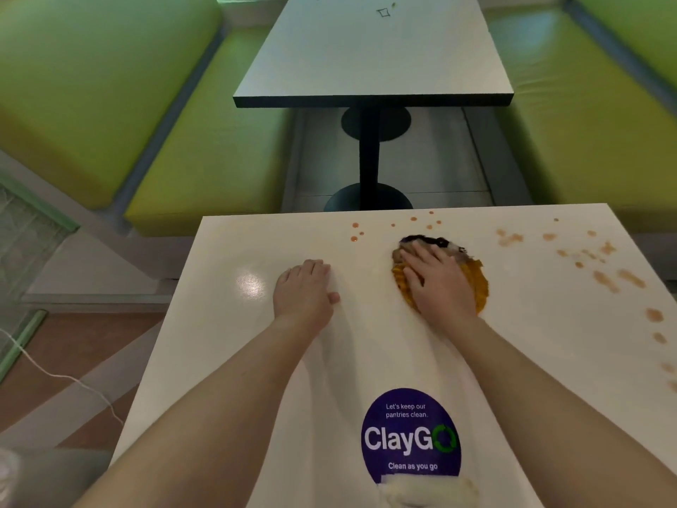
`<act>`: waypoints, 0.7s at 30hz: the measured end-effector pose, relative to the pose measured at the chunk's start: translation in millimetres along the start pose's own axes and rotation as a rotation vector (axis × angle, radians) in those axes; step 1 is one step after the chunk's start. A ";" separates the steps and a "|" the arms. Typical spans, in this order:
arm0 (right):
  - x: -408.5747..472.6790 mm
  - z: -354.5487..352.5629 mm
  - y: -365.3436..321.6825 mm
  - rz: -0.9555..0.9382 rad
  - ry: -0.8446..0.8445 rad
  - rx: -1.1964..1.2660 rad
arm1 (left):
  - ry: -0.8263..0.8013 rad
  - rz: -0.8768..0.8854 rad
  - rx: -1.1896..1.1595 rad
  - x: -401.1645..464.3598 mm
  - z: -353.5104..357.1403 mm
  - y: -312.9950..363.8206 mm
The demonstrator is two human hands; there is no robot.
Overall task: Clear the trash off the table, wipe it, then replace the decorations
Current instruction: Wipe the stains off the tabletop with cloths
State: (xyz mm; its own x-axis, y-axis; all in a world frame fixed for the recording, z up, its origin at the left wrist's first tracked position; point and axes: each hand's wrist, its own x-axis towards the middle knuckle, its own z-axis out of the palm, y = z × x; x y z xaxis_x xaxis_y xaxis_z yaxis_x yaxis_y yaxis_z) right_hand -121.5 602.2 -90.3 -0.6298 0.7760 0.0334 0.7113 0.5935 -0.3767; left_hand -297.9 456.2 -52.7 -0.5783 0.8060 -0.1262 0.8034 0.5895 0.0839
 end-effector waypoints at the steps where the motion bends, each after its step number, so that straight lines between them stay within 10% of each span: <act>1: 4.7 0.6 -2.3 0.062 0.005 -0.006 | -0.009 -0.002 0.008 0.2 -0.6 -0.6; 10: -33.0 7.1 -8.2 -0.241 -0.040 0.025 | 0.025 -0.062 0.028 38.0 -24.0 2.6; 21: 63.2 -16.4 19.6 0.315 0.271 0.464 | 0.012 -0.022 -0.028 50.3 -7.4 -14.4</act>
State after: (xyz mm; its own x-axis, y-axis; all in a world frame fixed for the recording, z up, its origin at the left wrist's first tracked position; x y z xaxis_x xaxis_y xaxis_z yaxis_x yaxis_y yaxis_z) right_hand -142.2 666.5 -80.4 -0.2667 0.9615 0.0655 0.6022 0.2194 -0.7676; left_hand -339.6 488.7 -52.9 -0.5974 0.7935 -0.1160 0.7865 0.6080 0.1085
